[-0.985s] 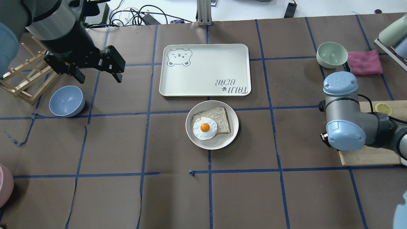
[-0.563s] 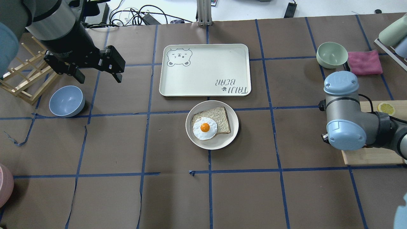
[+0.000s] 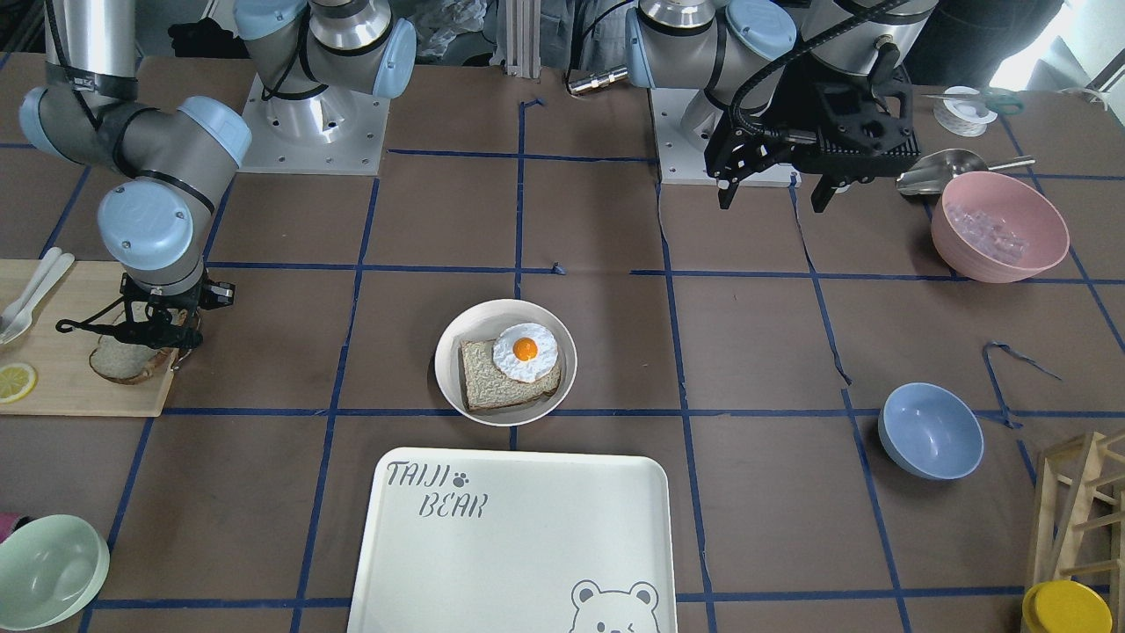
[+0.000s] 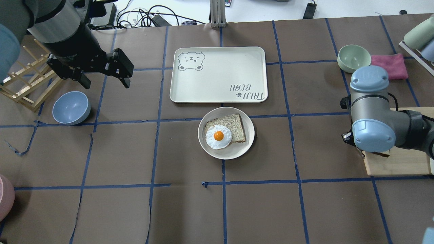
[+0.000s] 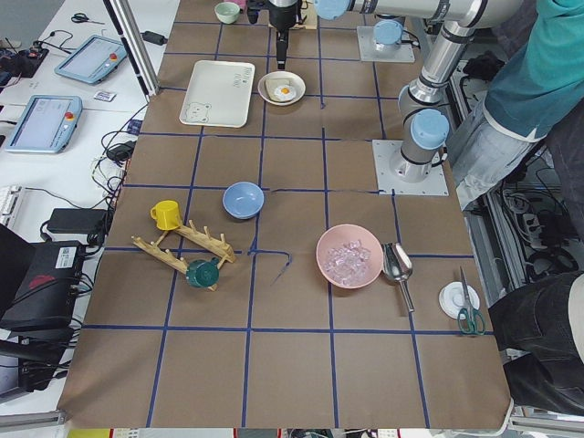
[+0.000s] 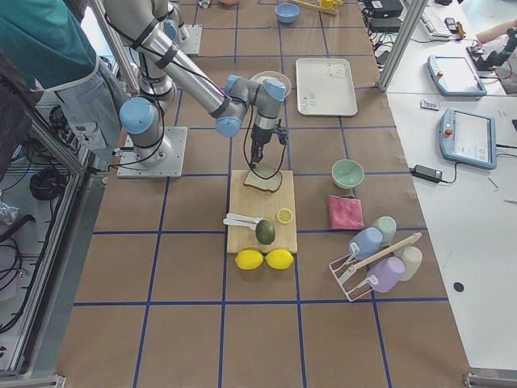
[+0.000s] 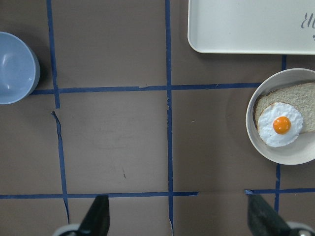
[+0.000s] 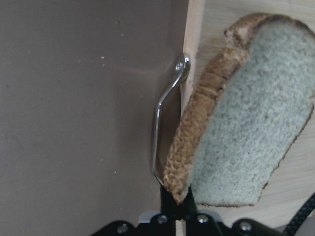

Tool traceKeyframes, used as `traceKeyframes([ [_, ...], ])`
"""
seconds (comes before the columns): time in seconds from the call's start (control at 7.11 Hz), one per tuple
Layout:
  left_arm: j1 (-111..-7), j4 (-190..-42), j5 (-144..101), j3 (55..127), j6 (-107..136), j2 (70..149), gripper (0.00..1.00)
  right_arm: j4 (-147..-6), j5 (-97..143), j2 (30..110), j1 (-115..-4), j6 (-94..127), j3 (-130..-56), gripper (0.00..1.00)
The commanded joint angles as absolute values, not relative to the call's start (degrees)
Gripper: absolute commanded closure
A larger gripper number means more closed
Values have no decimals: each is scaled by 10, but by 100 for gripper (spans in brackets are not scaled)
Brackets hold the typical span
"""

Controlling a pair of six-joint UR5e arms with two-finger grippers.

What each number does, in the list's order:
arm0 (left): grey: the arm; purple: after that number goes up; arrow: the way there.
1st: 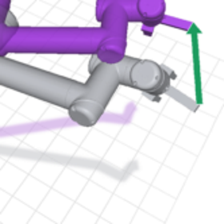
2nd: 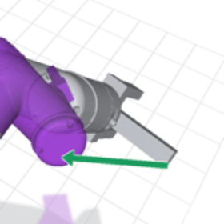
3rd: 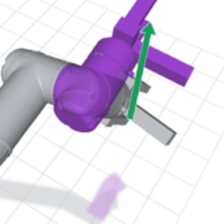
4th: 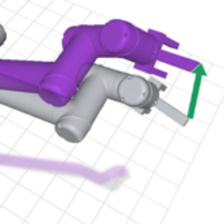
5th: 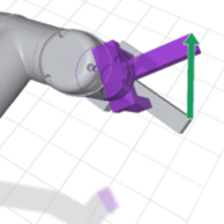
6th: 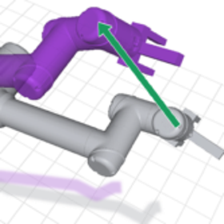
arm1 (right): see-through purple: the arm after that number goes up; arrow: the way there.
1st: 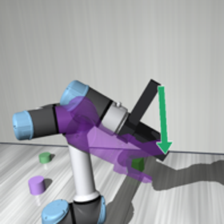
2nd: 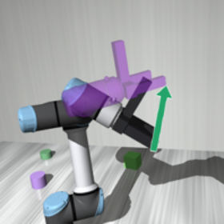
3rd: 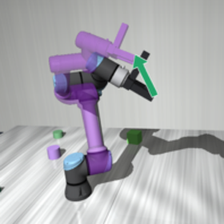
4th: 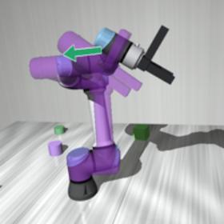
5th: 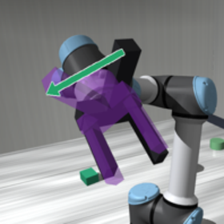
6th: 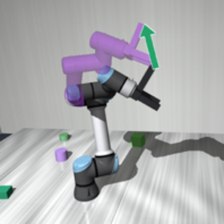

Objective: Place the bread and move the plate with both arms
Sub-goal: 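Lift the bread slice with the right gripper and carry it over the plate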

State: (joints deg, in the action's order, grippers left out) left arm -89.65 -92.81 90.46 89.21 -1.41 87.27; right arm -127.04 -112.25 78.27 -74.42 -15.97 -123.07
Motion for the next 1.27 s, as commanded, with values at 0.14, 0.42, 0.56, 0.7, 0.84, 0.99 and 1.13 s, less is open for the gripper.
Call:
traceKeyframes([
  [0.14,-896,-928,904,892,-14,873,0,-1165,-1093,797,-787,-130,-1138,100],
  [0.42,-896,-928,904,891,-14,872,0,-1093,-1073,817,-874,-73,-1081,100],
  [0.56,-896,-928,904,891,-14,873,0,-1078,-1068,823,-911,-69,-1059,100],
  [0.7,-896,-928,904,891,-14,873,0,-1078,-1041,824,-946,-42,-1055,100],
  [0.84,-896,-928,904,890,-14,873,0,-1082,-1023,822,-996,25,-1055,100],
  [0.99,-896,-928,904,891,-14,873,0,-1085,-1022,819,-1052,57,-1047,100],
  [1.13,-896,-928,903,892,-14,873,0,-1085,-1022,816,-1096,131,-1047,100],
])
